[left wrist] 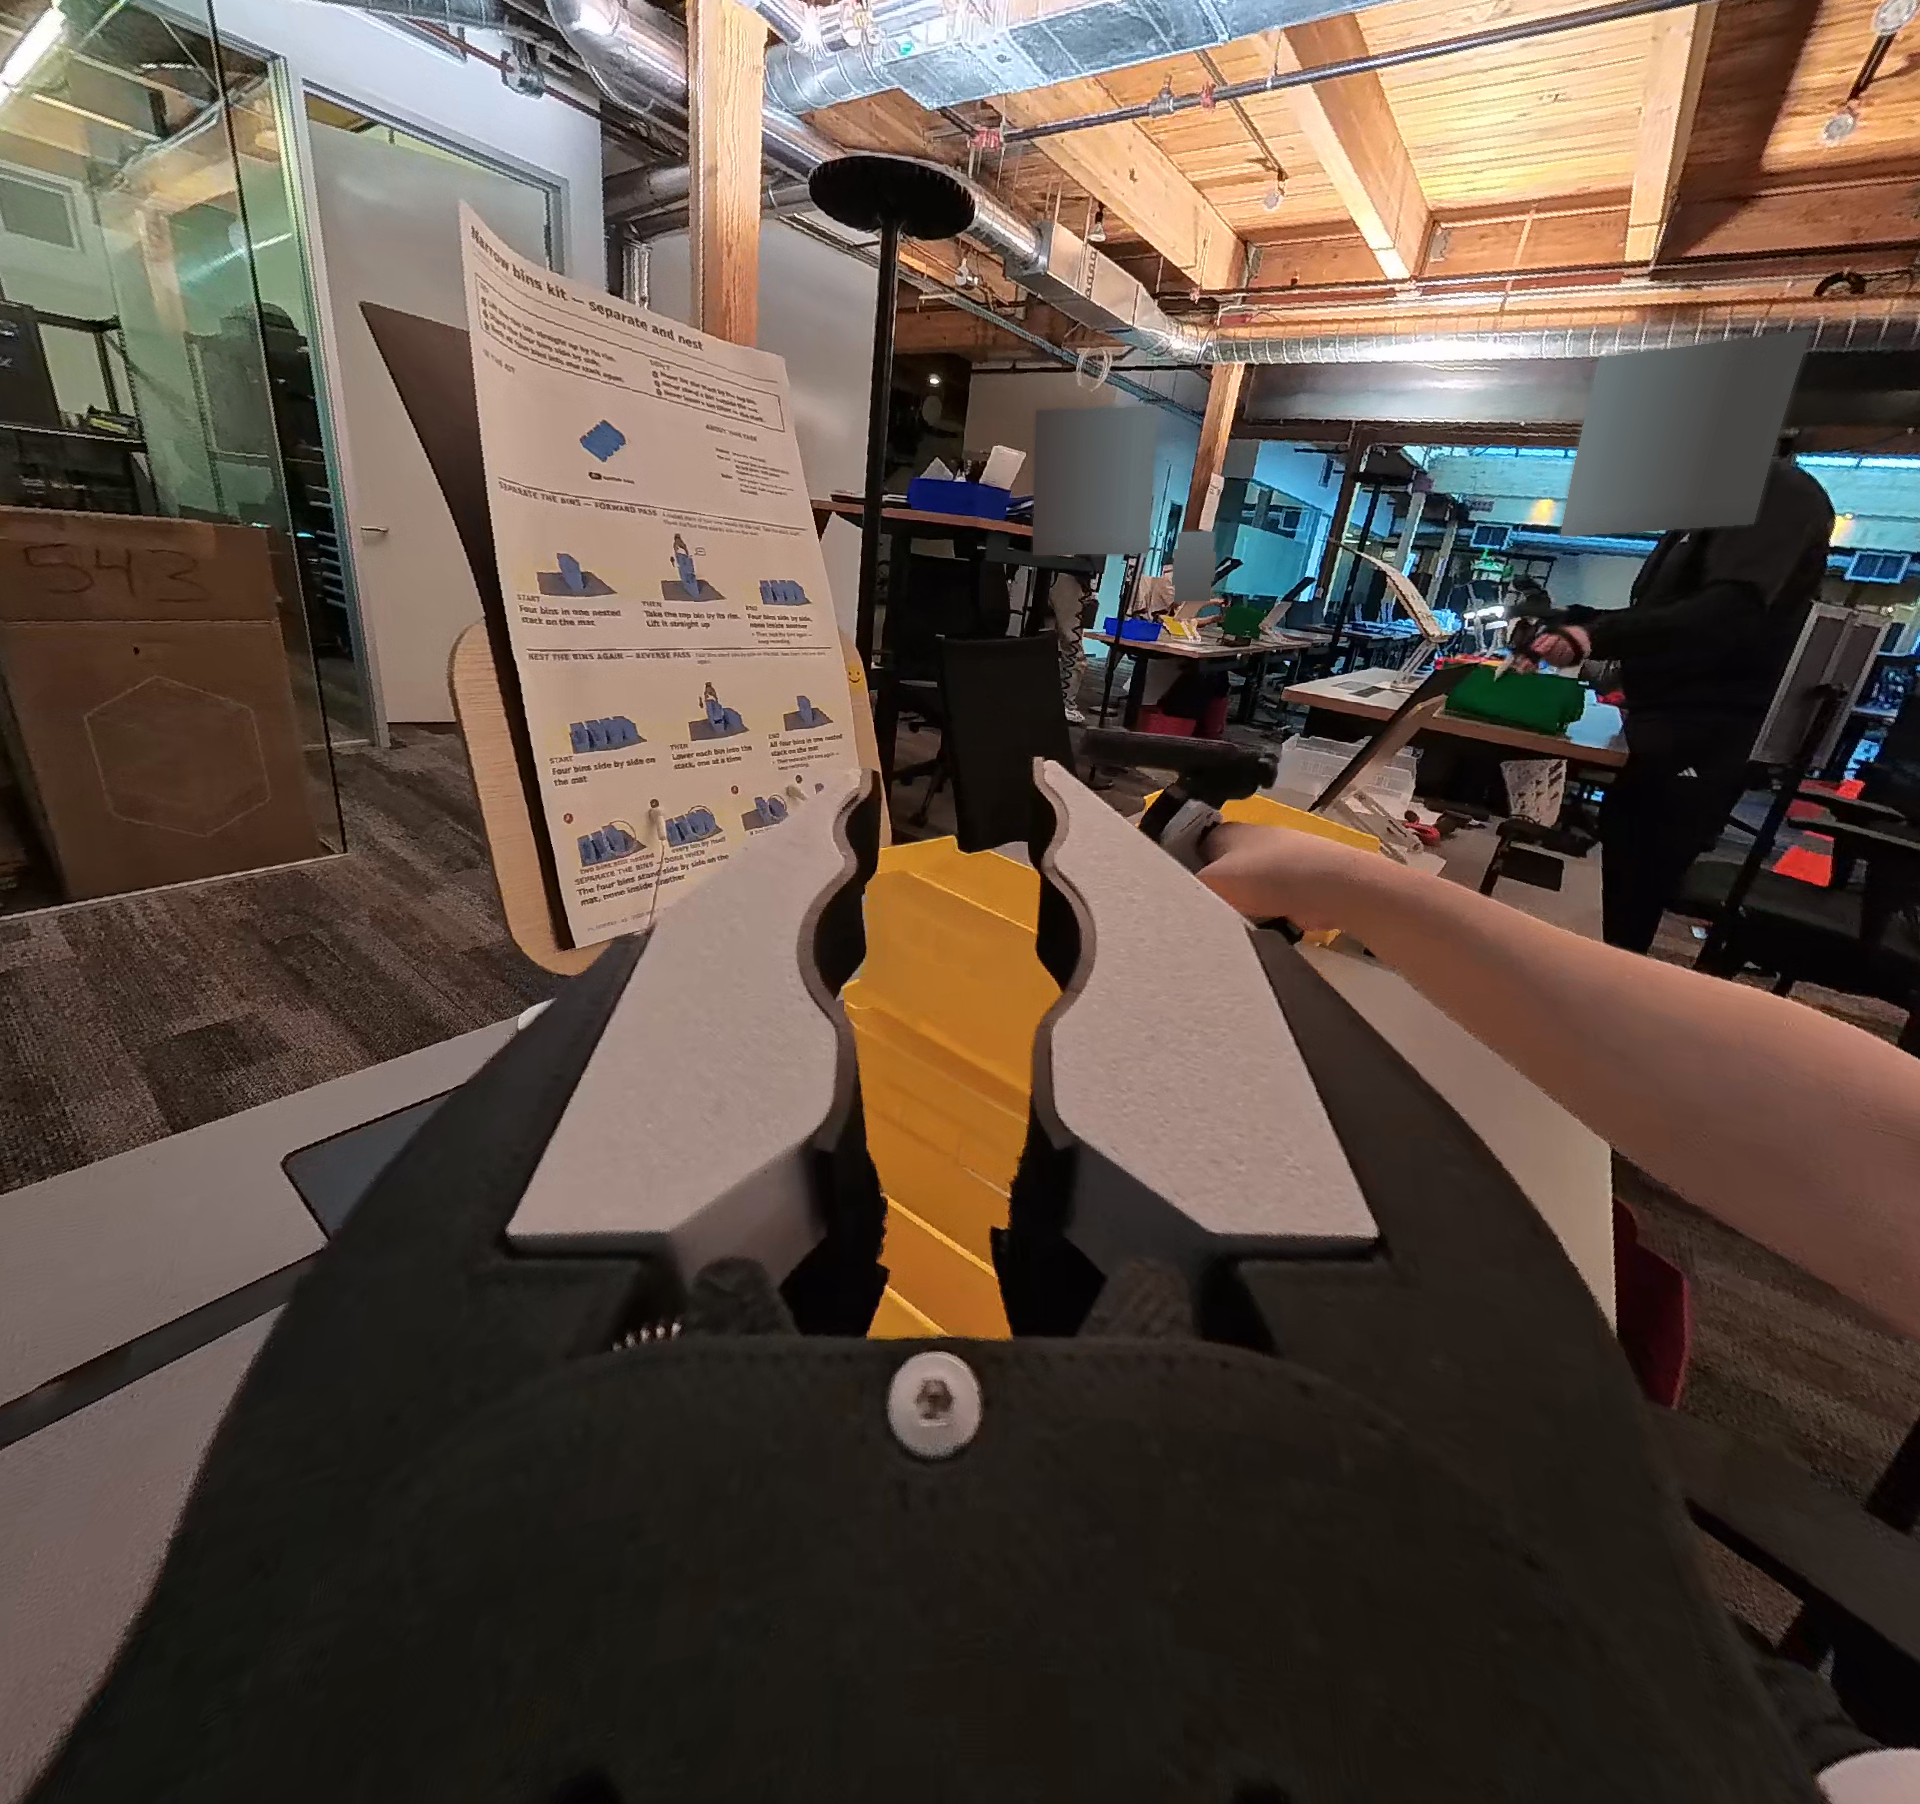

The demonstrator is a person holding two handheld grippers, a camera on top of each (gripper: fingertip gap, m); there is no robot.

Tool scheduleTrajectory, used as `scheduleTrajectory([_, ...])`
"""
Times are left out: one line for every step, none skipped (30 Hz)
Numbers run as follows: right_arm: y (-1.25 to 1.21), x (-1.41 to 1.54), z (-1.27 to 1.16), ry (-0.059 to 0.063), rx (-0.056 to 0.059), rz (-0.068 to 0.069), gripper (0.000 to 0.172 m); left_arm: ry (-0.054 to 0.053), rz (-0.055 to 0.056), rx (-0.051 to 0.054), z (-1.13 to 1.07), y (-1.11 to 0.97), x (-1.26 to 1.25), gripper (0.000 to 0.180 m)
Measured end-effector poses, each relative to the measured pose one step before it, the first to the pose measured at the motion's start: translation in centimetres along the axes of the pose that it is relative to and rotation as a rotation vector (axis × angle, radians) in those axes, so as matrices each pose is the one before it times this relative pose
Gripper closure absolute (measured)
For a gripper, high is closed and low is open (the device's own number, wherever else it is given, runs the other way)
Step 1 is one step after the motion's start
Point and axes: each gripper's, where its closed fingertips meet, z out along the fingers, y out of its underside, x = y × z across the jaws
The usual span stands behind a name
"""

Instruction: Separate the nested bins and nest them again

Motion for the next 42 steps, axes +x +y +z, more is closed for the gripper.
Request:
scheduleTrajectory([0.058, 0.131, 0.27, 0.0169, -0.0051, 0.0013, 0.169, 0.0018, -0.0019, -0.0023, 0.063, 0.059, 0.021, 0.153])
scheduleTrajectory([0.013, 0.29, 0.201, 0.0259, -0.002, -0.0004, 0.17, 0.0023, -0.0014, -0.0033, 0.039, 0.072, 0.048, 0.154])
scheduleTrajectory([-0.083, 0.207, 0.189, 0.019, 0.0036, -0.0025, 0.17, 0.0026, -0.0002, -0.0032, 0.036, 0.052, 0.077, 0.153])
scheduleTrajectory([0.033, 0.258, 0.204, 0.0251, -0.0031, -0.0116, 0.169, 0.0025, 0.0012, -0.0017, 0.011, 0.027, 0.102, 0.154])
scheduleTrajectory([0.071, 0.266, 0.209, 0.0256, -0.0041, -0.0141, 0.17, 0.002, 0.0024, 0.0002, 0.002, -0.025, 0.095, 0.154])
scheduleTrajectory([0.016, 0.145, 0.219, 0.014, 0.002, -0.0076, 0.169, 0.0012, 0.003, 0.0016, -0.021, -0.049, 0.094, 0.154])
scheduleTrajectory([0.031, 0.028, 0.238, 0.0024, 0.0015, -0.0035, 0.169, 0.0007, 0.0025, 0.0017, -0.012, -0.052, 0.059, 0.153])
scheduleTrajectory([0.09, -0.081, 0.29, -0.0086, -0.0017, -0.0002, 0.169, 0.0005, 0.0013, 0.0014, -0.023, -0.033, 0.035, 0.154])
scheduleTrajectory([0.114, -0.191, 0.319, -0.0191, -0.0045, 0.0049, 0.169, 0.0004, -0.0005, 0.0008, -0.002, -0.014, 0.004, 0.153])
scheduleTrajectory([0.048, -0.108, 0.276, -0.0171, -0.0005, 0.0075, 0.169, 0.0006, -0.002, 0.0, 0.004, 0.006, -0.022, 0.153])
scheduleTrajectory([-0.038, -0.016, 0.23, -0.0104, 0.0037, 0.0008, 0.169, 0.0006, -0.0028, -0.0006, 0.0, 0.022, -0.041, 0.153])
scheduleTrajectory([-0.062, 0.035, 0.173, -0.0065, 0.0048, 0.002, 0.169, 0.0002, -0.0027, -0.001, 0.0, 0.03, -0.033, 0.153])
scheduleTrajectory([-0.042, 0.071, 0.163, -0.004, 0.0034, 0.002, 0.169, 0.0, -0.0014, -0.0004, -0.015, 0.019, -0.034, 0.153])
scheduleTrajectory([-0.049, 0.055, 0.15, -0.0037, 0.0032, 0.0013, 0.169, -0.0011, -0.0002, 0.0007, -0.014, -0.017, -0.038, 0.153])
scheduleTrajectory([-0.069, -0.029, 0.103, -0.0065, 0.0037, 0.0026, 0.169, -0.0016, 0.0005, 0.0017, -0.031, -0.035, -0.03, 0.154])
scheduleTrajectory([-0.061, 0.026, 0.036, 0.0013, 0.0025, -0.0012, 0.17, -0.0013, 0.0003, 0.0015, -0.014, -0.028, -0.036, 0.154])
scheduleTrajectory([-0.044, -0.014, 0.015, 0.0021, 0.0009, -0.0035, 0.17, -0.0005, -0.0005, 0.0004, 0.005, -0.007, -0.026, 0.154])
scheduleTrajectory([-0.01, 0.002, 0.011, 0.0053, -0.001, -0.0048, 0.17, 0.0, -0.001, -0.0006, 0.01, 0.019, -0.02, 0.154])
scheduleTrajectory([-0.032, 0.009, 0.009, 0.0076, 0.0011, -0.0046, 0.17, -0.0003, -0.0009, -0.0012, 0.033, 0.033, -0.029, 0.154])
scheduleTrajectory([-0.044, 0.001, 0.029, 0.0082, 0.0029, -0.0028, 0.17, -0.0002, -0.0004, -0.0014, 0.034, 0.037, -0.018, 0.153])
scheduleTrajectory([-0.028, -0.01, 0.051, 0.0109, 0.0034, -0.0036, 0.17, 0.0003, 0.0, -0.0013, 0.051, 0.042, -0.003, 0.153])
scheduleTrajectory([-0.008, -0.01, 0.069, 0.0127, 0.0009, -0.0066, 0.17, 0.0006, -0.0001, -0.0019, 0.054, 0.045, 0.029, 0.153])
scheduleTrajectory([-0.032, -0.011, 0.048, 0.0155, 0.001, -0.0111, 0.17, 0.0012, 0.0003, -0.0026, 0.057, 0.057, 0.041, 0.153])
scheduleTrajectory([-0.014, -0.009, 0.014, 0.0135, 0.0008, -0.0083, 0.17, 0.0017, 0.0009, -0.0029, 0.063, 0.055, 0.072, 0.153])
scheduleTrajectory([-0.024, -0.011, 0.015, 0.0092, 0.0003, -0.0051, 0.17, 0.0015, 0.0018, -0.0027, 0.048, 0.052, 0.089, 0.153])
scheduleTrajectory([0.013, -0.008, 0.021, 0.0061, -0.0009, -0.0051, 0.17, 0.0011, 0.0026, -0.0023, 0.051, 0.045, 0.076, 0.153])
scheduleTrajectory([0.001, -0.01, 0.002, 0.0007, -0.0006, 0.0, 0.17, 0.0005, 0.0024, -0.0022, 0.046, 0.031, 0.065, 0.153])
scheduleTrajectory([-0.003, 0.004, -0.005, -0.0037, 0.0002, 0.0036, 0.17, 0.0008, 0.0016, -0.0018, 0.033, 0.041, 0.055, 0.153])
scheduleTrajectory([-0.003, -0.004, 0.001, -0.0057, 0.0003, 0.0038, 0.169, 0.0014, 0.0003, -0.0014, 0.036, 0.031, 0.036, 0.153])
scheduleTrajectory([-0.004, -0.001, -0.011, -0.006, 0.0006, 0.0041, 0.169, 0.0014, -0.0008, -0.0009, 0.034, 0.021, 0.016, 0.154])
scheduleTrajectory([0.005, -0.015, 0.004, -0.0068, 0.0003, 0.005, 0.169, 0.0008, -0.0014, -0.0007, 0.036, 0.026, -0.011, 0.153])
scheduleTrajectory([0.005, -0.017, 0.008, -0.0059, -0.0007, 0.0028, 0.169, 0.0002, -0.0012, -0.0007, 0.015, 0.02, -0.023, 0.153])
scheduleTrajectory([-0.001, -0.005, 0.007, -0.0033, -0.0005, -0.0044, 0.169, 0.0, -0.0008, -0.0008, 0.007, 0.031, -0.023, 0.153])
scheduleTrajectory([0.013, -0.001, 0.004, -0.0014, -0.0017, -0.0097, 0.169, -0.0002, -0.0006, -0.0008, 0.003, 0.009, -0.029, 0.153])
scheduleTrajectory([0.011, -0.014, -0.008, -0.0021, -0.0007, -0.0067, 0.168, -0.0002, -0.0006, -0.0002, -0.001, 0.011, -0.022, 0.153])
scheduleTrajectory([-0.004, -0.014, -0.022, -0.0026, -0.0002, -0.0025, 0.168, -0.0003, -0.0004, 0.0006, -0.02, -0.016, -0.017, 0.153])
scheduleTrajectory([0.006, -0.006, -0.028, -0.0028, -0.0004, -0.0026, 0.169, -0.0004, -0.0001, 0.0012, -0.021, -0.024, -0.012, 0.153])
scheduleTrajectory([0.006, 0.001, -0.034, -0.0035, -0.0006, -0.0021, 0.168, -0.0007, 0.0002, 0.0013, -0.026, -0.025, -0.01, 0.153])
scheduleTrajectory([-0.012, -0.007, -0.019, -0.0044, 0.0008, 0.0003, 0.168, -0.0009, -0.0001, 0.0004, -0.013, -0.011, -0.022, 0.153])
scheduleTrajectory([0.001, -0.01, -0.062, -0.0053, -0.0003, 0.0008, 0.169, -0.0006, -0.0002, -0.0002, -0.01, 0.001, -0.012, 0.153])
scheduleTrajectory([-0.013, -0.032, -0.136, -0.0085, -0.0018, 0.0022, 0.168, 0.0, -0.0002, -0.0004, 0.001, 0.016, -0.008, 0.153])
scheduleTrajectory([-0.086, -0.075, -0.269, -0.0141, 0.001, 0.0075, 0.168, 0.0, -0.0002, -0.0004, 0.016, 0.009, -0.01, 0.153])
